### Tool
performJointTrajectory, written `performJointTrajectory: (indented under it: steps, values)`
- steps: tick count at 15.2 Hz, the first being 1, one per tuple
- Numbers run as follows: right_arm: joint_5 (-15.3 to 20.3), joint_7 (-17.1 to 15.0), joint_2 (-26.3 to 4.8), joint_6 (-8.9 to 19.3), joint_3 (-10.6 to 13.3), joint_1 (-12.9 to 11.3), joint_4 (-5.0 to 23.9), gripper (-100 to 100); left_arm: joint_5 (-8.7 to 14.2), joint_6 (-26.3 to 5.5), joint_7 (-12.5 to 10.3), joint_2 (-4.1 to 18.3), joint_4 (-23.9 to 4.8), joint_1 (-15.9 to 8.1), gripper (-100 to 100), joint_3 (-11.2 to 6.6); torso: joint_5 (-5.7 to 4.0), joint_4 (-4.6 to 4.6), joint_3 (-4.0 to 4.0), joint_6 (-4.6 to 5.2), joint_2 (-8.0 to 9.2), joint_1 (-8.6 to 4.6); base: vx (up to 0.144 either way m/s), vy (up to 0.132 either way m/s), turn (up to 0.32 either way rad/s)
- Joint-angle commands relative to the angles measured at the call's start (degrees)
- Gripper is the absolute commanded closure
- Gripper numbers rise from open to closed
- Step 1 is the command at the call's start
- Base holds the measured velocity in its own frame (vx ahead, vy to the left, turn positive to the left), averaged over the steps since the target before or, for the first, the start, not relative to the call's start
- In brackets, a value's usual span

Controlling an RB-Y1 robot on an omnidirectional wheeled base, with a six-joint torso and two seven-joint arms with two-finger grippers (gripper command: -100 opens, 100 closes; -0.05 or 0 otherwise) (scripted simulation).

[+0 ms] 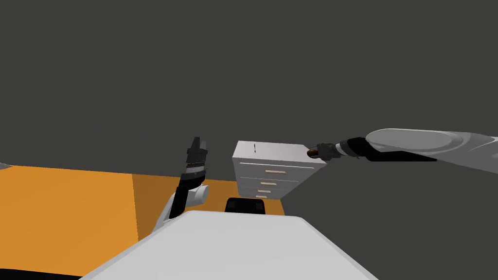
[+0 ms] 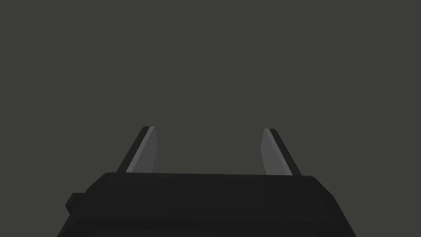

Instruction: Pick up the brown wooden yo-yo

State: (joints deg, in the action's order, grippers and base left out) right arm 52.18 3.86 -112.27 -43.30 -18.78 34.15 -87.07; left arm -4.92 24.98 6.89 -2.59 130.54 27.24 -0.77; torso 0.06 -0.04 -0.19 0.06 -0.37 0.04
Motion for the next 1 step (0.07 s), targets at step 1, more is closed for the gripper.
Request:
performJointTrajectory:
  steps: [1]
  values:
    - [0.0, 0.0, 0.0, 0.0, 0.0, 0.0, 0.0, 100, 0.0, 0.0, 0.0, 0.0, 0.0, 0.0, 0, 0.00, 0.00, 0.00, 0.00, 0.00, 0.00, 0.00, 0.051, 0.037, -0.082]
